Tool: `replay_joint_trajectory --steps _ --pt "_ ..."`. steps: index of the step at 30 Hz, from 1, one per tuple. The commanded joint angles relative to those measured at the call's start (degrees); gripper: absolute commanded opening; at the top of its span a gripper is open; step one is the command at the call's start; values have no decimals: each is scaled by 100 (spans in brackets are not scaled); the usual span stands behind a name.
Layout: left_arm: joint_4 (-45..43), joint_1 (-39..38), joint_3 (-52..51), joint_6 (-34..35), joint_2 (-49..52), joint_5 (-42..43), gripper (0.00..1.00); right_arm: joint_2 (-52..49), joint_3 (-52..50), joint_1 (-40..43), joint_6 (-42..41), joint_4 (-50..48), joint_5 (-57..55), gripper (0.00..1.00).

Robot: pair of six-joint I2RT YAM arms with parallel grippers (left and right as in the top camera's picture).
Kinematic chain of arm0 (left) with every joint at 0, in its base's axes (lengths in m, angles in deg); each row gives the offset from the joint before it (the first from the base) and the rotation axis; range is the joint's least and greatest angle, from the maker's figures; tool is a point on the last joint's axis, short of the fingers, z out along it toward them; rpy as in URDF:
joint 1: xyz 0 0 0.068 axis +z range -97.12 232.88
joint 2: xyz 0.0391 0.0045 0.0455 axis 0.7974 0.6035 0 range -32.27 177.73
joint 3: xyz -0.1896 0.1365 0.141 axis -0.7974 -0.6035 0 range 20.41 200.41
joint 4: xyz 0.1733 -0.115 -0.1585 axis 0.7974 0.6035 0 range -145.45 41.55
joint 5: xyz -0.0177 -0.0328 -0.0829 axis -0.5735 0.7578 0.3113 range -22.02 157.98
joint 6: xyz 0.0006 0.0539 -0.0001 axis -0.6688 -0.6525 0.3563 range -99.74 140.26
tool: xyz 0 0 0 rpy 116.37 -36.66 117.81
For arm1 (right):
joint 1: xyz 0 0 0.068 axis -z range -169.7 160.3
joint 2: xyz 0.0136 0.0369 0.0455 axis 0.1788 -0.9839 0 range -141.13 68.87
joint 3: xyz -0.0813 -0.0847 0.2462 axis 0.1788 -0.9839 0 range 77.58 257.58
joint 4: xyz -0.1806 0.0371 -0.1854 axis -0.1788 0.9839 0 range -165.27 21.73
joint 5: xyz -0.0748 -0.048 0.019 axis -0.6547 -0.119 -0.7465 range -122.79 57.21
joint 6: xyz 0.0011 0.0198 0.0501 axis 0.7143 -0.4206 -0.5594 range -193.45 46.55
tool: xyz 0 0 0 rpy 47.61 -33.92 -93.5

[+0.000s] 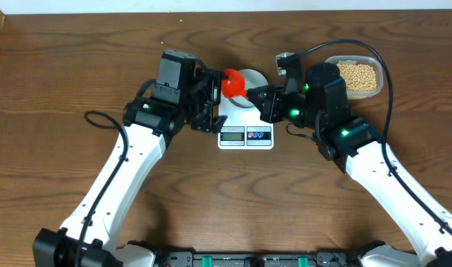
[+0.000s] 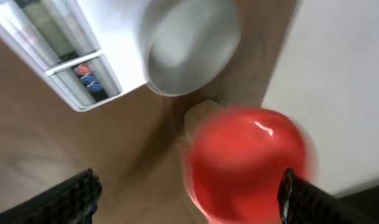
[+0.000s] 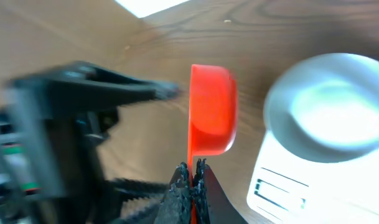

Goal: Scoop item into bowl and weigh 50g on scale
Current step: 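Hand the red scoop from the left gripper to the right gripper, then carry the scoop with the right gripper over the chickpea tub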

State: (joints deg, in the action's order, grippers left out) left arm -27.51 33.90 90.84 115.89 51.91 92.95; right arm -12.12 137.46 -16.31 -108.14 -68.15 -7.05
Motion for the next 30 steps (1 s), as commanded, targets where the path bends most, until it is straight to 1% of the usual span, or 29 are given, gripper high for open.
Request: replay_joint_trajectory --steps 1,6,8,10,12,15,16,18,20,24,30 --pt "-372 4 20 -1421 4 -98 93 -37 118 -83 -127 101 -699 1" --pt "-885 4 20 -3386 4 -101 93 -35 120 190 -76 133 -748 1" --pt "-946 4 20 -3939 2 -98 93 -35 138 372 109 144 -479 1" --pt "-946 11 20 -4334 2 -98 93 -35 214 595 256 297 -227 1" --pt "-946 35 20 -4854 2 -98 93 -35 363 839 450 595 -39 1" --pt "-944 42 20 -5901 2 -98 92 -35 767 1235 863 1296 127 1" --pt "-935 42 20 -6207 2 -98 90 -35 935 1346 1021 1563 125 1" --pt "-881 42 20 -6645 4 -98 90 -35 1303 1552 1401 2092 114 1" --pt "-857 42 20 -6894 4 -98 90 -35 1690 1755 1711 2621 -52 1" --pt "-855 42 20 -6953 7 -96 90 -37 2256 2065 2144 3346 -507 1" --pt "-774 35 17 -6972 118 177 90 -44 2465 2509 2529 3738 -964 1"
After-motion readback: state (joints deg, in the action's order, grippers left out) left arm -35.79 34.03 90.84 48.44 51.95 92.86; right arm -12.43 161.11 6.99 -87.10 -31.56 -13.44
